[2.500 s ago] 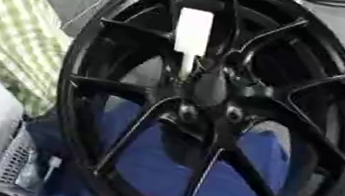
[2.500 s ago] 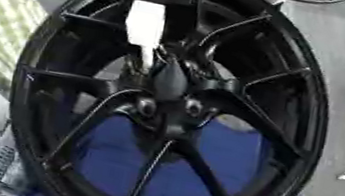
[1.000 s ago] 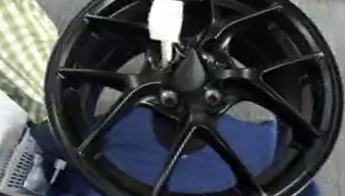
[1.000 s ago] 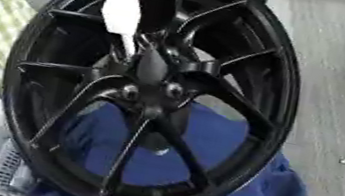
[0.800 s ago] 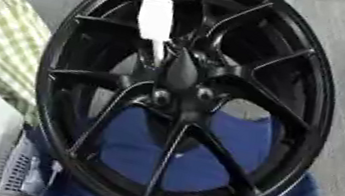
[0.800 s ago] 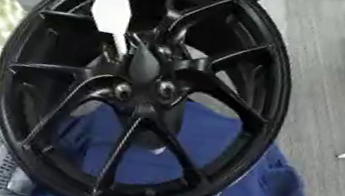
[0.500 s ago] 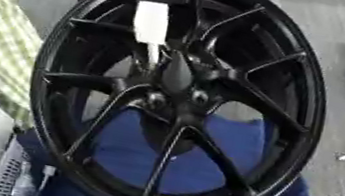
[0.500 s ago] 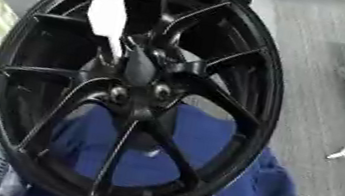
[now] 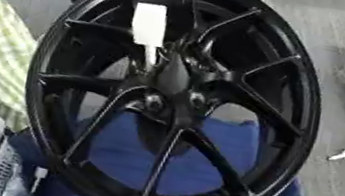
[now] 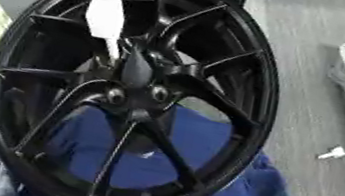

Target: Pull the pin out of the wheel hub.

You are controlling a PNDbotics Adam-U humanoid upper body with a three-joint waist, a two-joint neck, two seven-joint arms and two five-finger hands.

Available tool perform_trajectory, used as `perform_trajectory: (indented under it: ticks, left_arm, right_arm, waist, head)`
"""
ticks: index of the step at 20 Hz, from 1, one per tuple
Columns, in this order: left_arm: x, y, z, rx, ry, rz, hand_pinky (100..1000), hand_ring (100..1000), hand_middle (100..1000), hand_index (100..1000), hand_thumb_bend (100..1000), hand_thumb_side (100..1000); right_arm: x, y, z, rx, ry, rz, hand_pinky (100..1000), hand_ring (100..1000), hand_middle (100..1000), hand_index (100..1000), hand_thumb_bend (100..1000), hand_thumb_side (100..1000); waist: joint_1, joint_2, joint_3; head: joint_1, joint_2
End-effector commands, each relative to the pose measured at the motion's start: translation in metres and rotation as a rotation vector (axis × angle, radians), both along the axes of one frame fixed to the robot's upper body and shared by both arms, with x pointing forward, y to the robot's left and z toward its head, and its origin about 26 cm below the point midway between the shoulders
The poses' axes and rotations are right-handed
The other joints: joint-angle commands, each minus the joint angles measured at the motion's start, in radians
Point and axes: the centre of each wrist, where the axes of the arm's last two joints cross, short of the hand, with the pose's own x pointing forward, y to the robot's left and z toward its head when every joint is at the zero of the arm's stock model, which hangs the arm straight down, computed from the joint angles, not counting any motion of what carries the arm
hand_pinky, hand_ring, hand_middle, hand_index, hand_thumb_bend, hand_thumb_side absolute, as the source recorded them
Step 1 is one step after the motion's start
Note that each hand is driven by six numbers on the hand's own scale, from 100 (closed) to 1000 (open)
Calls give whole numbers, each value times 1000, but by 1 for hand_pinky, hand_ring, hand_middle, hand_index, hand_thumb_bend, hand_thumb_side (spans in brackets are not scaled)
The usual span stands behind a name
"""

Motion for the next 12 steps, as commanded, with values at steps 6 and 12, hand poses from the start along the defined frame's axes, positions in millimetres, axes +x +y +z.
perform_trajectory:
  ticks: [6,12]
  left_arm:
    - [15,3,4,-13,75,45,771,788,747,857,694,577]
    - [20,-4,-2,19,87,89,791,804,764,862,700,576]
  right_arm:
    - [1,-1,6,-15,-11,-8,827,677,608,741,100,600]
    - [1,-1,6,-17,-8,-13,827,677,608,741,100,609]
  waist:
    - [-6,-8,-2]
    - [-4,3,-1]
  head:
    - [3,-22]
    - [12,-15]
